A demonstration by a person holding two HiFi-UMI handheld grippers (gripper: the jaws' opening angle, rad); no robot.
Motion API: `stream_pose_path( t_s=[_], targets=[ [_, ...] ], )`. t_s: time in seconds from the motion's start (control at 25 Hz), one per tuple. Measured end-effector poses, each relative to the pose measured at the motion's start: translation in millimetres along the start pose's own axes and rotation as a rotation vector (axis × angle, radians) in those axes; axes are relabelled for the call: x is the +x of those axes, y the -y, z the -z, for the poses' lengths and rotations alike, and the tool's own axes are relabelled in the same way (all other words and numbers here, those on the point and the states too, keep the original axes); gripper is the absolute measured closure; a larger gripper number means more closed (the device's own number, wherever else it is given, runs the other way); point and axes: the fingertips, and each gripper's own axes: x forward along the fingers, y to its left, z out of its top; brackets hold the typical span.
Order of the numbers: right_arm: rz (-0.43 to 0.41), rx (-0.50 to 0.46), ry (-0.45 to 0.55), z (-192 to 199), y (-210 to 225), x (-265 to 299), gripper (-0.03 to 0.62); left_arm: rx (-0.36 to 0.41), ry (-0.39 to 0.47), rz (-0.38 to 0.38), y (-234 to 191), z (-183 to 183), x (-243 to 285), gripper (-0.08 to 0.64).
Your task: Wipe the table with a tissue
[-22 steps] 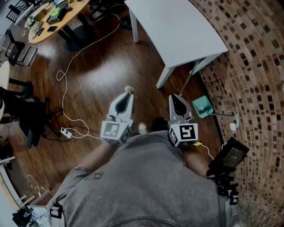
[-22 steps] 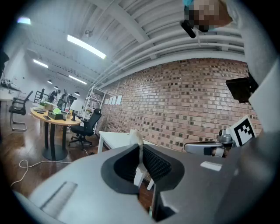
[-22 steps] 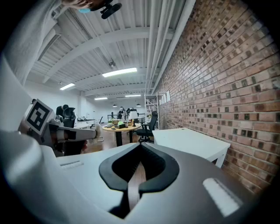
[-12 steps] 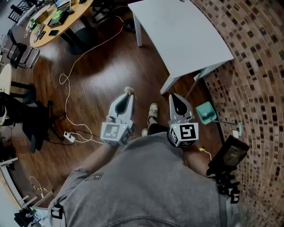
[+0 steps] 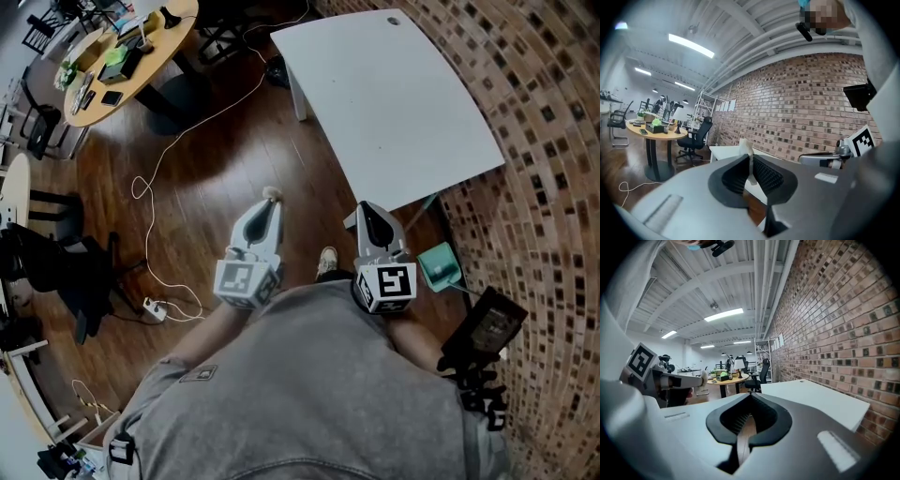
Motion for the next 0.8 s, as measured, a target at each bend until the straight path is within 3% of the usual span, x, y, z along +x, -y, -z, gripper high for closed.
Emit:
stream_pose_path(
  t_s=[0.16, 0.4, 0.8],
  targets=[
    [0.009, 0.016, 0.004, -5, 15, 25, 0.578, 0.035, 0.014, 0.017, -9, -7, 30, 0.532],
    [0.071, 0.018, -0.018, -3, 29, 62, 0.578, -0.017, -0.039, -0.002, -45, -14, 70, 0.531],
    [0.344, 0.044, -0.019, -30, 44, 137, 0.578, 0.027, -0.032, 0.226, -116, -44, 150, 0.532]
  ],
)
